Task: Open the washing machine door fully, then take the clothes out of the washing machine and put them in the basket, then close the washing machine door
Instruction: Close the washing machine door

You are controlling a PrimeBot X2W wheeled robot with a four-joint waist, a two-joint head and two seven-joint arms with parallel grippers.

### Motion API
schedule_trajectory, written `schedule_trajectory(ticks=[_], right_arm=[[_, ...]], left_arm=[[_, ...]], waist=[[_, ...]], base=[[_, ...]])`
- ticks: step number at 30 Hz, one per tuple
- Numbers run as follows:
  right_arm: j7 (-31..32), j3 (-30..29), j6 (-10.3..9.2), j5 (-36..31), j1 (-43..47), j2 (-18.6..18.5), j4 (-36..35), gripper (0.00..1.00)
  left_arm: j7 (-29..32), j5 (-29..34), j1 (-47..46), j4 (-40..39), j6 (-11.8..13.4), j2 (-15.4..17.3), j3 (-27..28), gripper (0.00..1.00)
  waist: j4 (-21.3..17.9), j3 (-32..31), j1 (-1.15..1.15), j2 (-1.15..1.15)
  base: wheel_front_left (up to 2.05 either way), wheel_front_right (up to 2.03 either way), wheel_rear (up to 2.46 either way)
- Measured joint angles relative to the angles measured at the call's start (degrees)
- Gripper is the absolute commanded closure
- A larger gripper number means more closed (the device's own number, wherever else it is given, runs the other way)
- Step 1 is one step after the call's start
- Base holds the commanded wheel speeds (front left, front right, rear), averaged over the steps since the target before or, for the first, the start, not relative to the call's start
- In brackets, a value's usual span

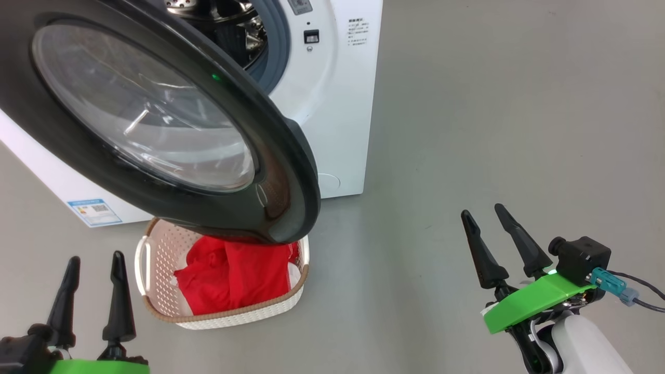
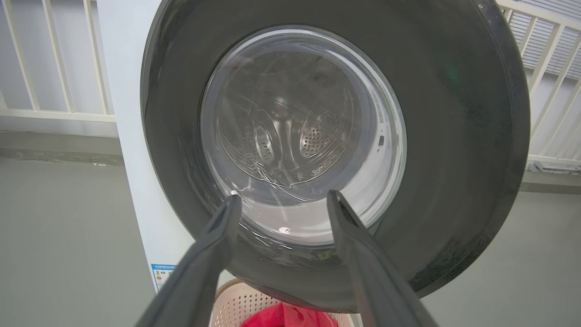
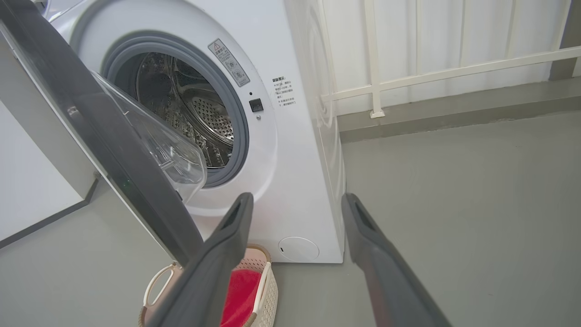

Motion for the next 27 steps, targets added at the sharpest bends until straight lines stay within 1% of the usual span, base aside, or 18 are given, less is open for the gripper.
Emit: schedule_trajectory(ticks=[4,5,6,7,8,9,10,18,27], right_arm=[[0.0,0.2,0.00,0.0,0.0,0.0,0.0,0.00],[0.0,0.2,0.00,0.0,-0.1,0.0,0.0,0.12],[0.0,0.3,0.00,0.0,-0.2,0.0,0.0,0.27],[0.0,0.3,0.00,0.0,-0.4,0.0,-0.1,0.53],[0.0,0.3,0.00,0.0,-0.7,0.0,-0.2,0.66],[0.0,0.3,0.00,0.0,-0.9,-0.1,-0.4,0.98],[0.0,0.3,0.00,0.0,-1.3,-0.1,-0.5,1.00],[0.0,1.7,0.00,0.5,-2.7,-0.4,-2.6,1.00],[0.0,5.9,0.00,0.6,-6.3,-1.0,-5.6,1.00]], left_arm=[[0.0,0.4,0.0,0.1,-0.1,-0.3,0.2,0.00],[0.0,0.4,0.0,0.1,-0.2,-0.4,0.3,0.00],[0.0,0.4,0.0,0.1,-0.5,-0.5,0.4,0.00],[0.0,0.4,0.0,0.1,-0.5,-0.5,0.4,0.00],[0.0,0.4,0.0,0.1,-0.5,-0.6,0.4,0.00],[0.0,0.4,0.0,0.2,-0.5,-0.7,0.4,0.00],[0.0,0.4,0.0,0.3,-0.5,-0.9,0.4,0.00],[0.0,0.4,0.0,0.7,-0.6,-1.9,0.1,0.00],[0.0,0.4,0.0,0.8,-1.0,-2.8,-0.8,0.00]], waist=[[0.6,0.0,0.00,0.00],[0.8,0.1,0.00,0.00],[0.9,0.1,0.00,0.00],[1.1,0.1,0.00,0.00],[1.3,0.1,0.00,0.00],[1.6,0.1,0.00,0.00],[1.8,0.1,0.00,0.00],[4.7,-0.3,0.00,0.00],[8.6,-1.2,0.00,0.00]], base=[[0.00,0.00,0.00],[0.00,0.00,0.00],[0.00,0.00,0.00],[0.00,0.00,0.00],[0.00,0.00,0.00],[0.00,0.00,0.00],[0.00,0.00,0.00],[0.00,0.00,0.00],[0.00,0.00,0.00]])
